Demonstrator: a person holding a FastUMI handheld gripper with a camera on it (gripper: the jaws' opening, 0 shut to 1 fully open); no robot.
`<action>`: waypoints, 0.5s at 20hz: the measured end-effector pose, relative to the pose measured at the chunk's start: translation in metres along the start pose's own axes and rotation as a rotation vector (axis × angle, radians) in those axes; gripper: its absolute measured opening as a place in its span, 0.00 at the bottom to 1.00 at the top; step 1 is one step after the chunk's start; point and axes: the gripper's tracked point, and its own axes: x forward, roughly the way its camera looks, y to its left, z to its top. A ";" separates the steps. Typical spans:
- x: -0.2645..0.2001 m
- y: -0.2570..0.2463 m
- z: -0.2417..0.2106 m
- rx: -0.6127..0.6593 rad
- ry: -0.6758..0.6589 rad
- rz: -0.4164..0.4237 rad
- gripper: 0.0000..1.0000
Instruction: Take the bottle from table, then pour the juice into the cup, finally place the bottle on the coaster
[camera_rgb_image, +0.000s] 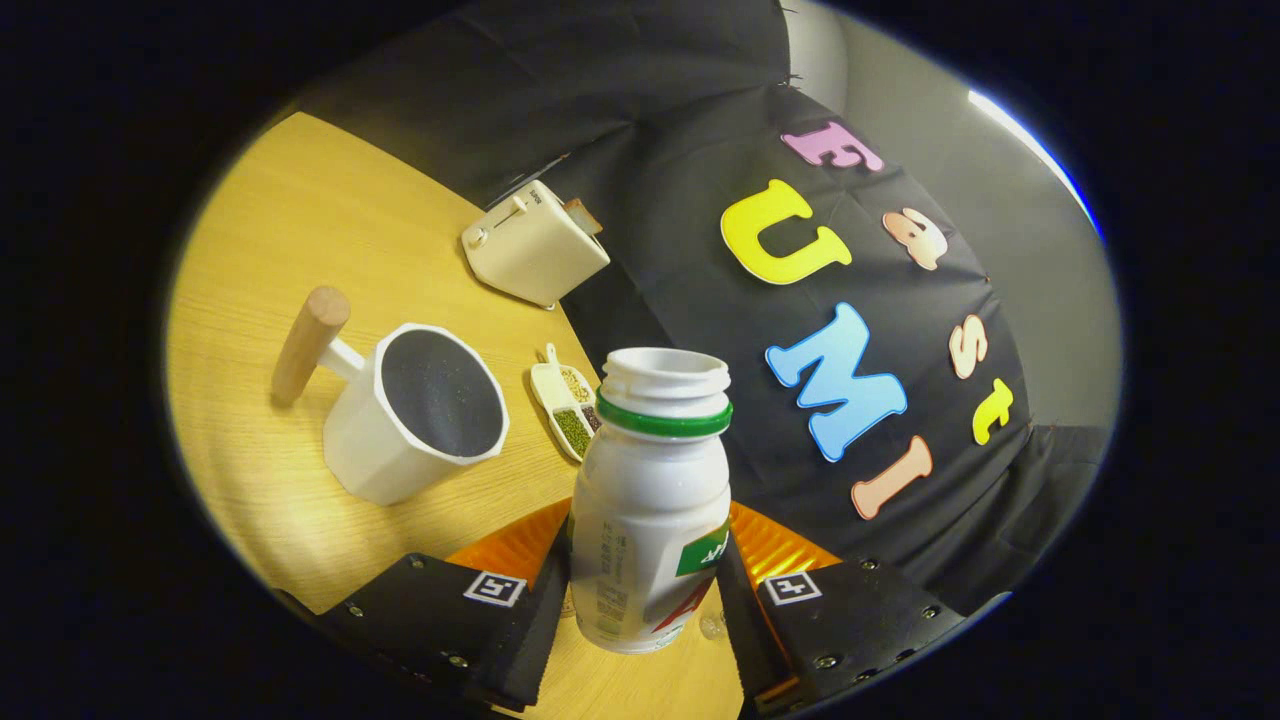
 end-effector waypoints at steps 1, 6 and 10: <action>0.001 0.002 0.000 -0.022 0.006 0.004 0.72; 0.007 0.009 0.000 -0.113 0.026 0.018 0.71; 0.007 0.008 0.007 -0.249 0.035 -0.004 0.72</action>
